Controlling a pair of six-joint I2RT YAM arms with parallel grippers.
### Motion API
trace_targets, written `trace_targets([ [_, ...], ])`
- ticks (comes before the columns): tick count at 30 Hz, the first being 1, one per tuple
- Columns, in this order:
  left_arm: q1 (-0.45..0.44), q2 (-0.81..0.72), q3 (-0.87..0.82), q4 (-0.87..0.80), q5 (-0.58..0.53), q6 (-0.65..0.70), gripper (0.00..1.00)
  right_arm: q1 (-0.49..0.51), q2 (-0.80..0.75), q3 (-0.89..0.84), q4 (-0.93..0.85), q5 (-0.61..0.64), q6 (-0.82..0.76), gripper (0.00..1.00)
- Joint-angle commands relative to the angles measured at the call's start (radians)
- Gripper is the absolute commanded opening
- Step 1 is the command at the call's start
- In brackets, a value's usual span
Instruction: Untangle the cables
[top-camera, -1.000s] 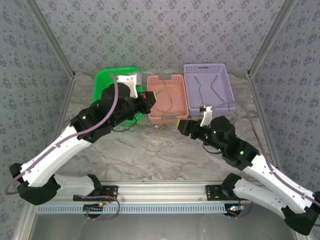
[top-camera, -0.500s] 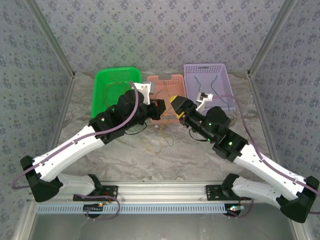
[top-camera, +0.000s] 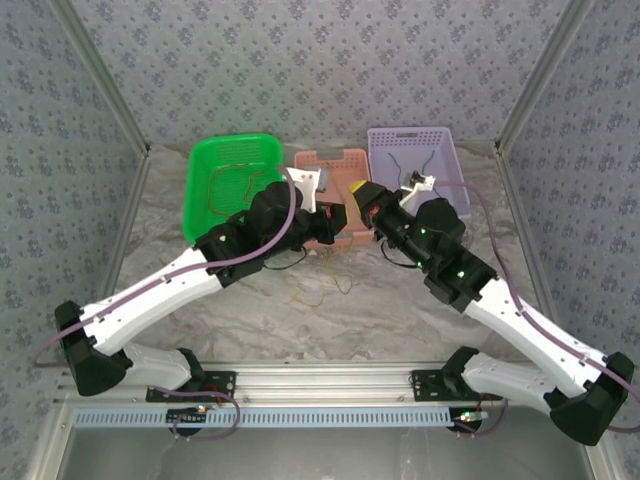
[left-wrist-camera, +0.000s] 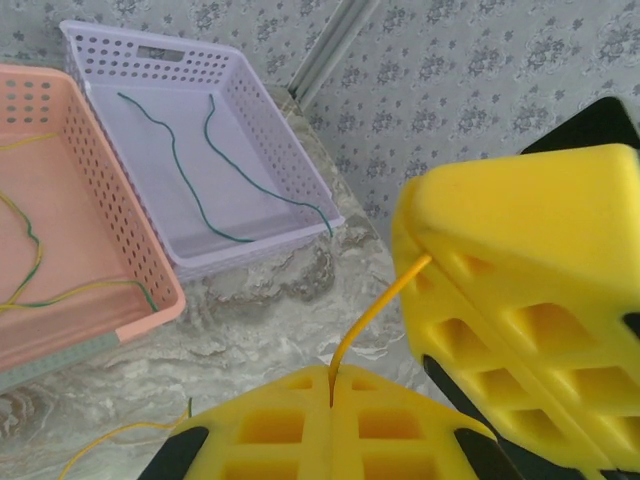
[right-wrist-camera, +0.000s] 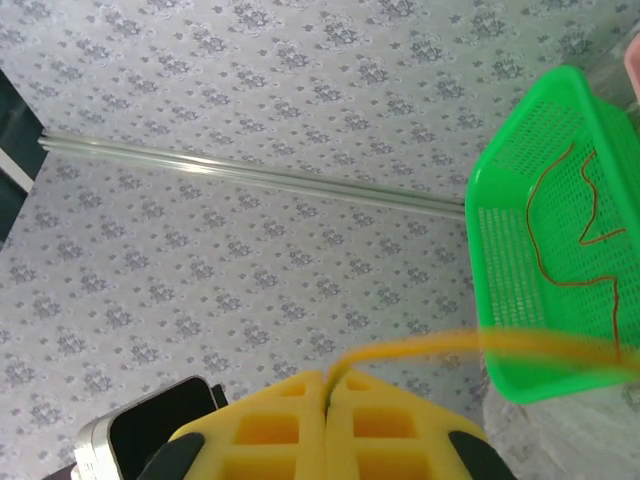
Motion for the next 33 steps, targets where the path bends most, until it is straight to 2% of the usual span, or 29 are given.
trace_targets([
  [1,-0.009,0.02,0.02,0.034,0.031,0.021,0.0,-0.049,-0.024,0.053,-0.106,-0.019,-0.042,0.0],
  [2,-0.009,0.022,0.024,0.023,0.028,0.02,0.03,-0.071,-0.036,0.062,-0.149,-0.015,-0.069,0.0],
  [3,-0.009,0.021,0.024,0.011,0.02,0.018,0.17,-0.103,-0.047,0.08,-0.2,-0.011,-0.102,0.0],
  [4,-0.009,0.018,0.018,-0.001,0.008,0.016,0.26,-0.138,-0.057,0.097,-0.253,-0.019,-0.135,0.0],
  [7,-0.009,-0.01,-0.027,-0.048,-0.058,-0.006,0.4,-0.245,-0.072,0.117,-0.35,-0.084,-0.204,0.0],
  [9,-0.009,-0.042,-0.087,-0.069,-0.108,-0.025,0.46,-0.311,-0.084,0.1,-0.38,-0.131,-0.236,0.0],
  [14,-0.009,-0.154,-0.296,-0.062,-0.162,-0.088,0.43,-0.469,-0.116,0.027,-0.416,-0.219,-0.299,0.0],
  [17,-0.012,-0.215,-0.395,-0.123,-0.2,-0.153,0.44,-0.552,-0.126,-0.001,-0.447,-0.267,-0.339,0.0],
  [20,-0.024,-0.27,-0.485,-0.249,-0.293,-0.259,0.36,-0.617,-0.119,-0.024,-0.46,-0.33,-0.374,0.0],
  [22,-0.024,-0.282,-0.558,-0.265,-0.311,-0.306,0.34,-0.647,-0.111,-0.04,-0.456,-0.36,-0.402,0.0],
  [24,-0.024,-0.265,-0.605,-0.252,-0.316,-0.354,0.34,-0.668,-0.102,-0.051,-0.455,-0.39,-0.424,0.0],
  [28,-0.026,-0.172,-0.656,-0.091,-0.287,-0.433,0.34,-0.703,-0.088,-0.072,-0.464,-0.422,-0.469,0.0],
  [33,-0.046,0.04,-0.568,0.078,-0.279,-0.455,0.33,-0.742,-0.089,-0.101,-0.492,-0.425,-0.54,0.0],
])
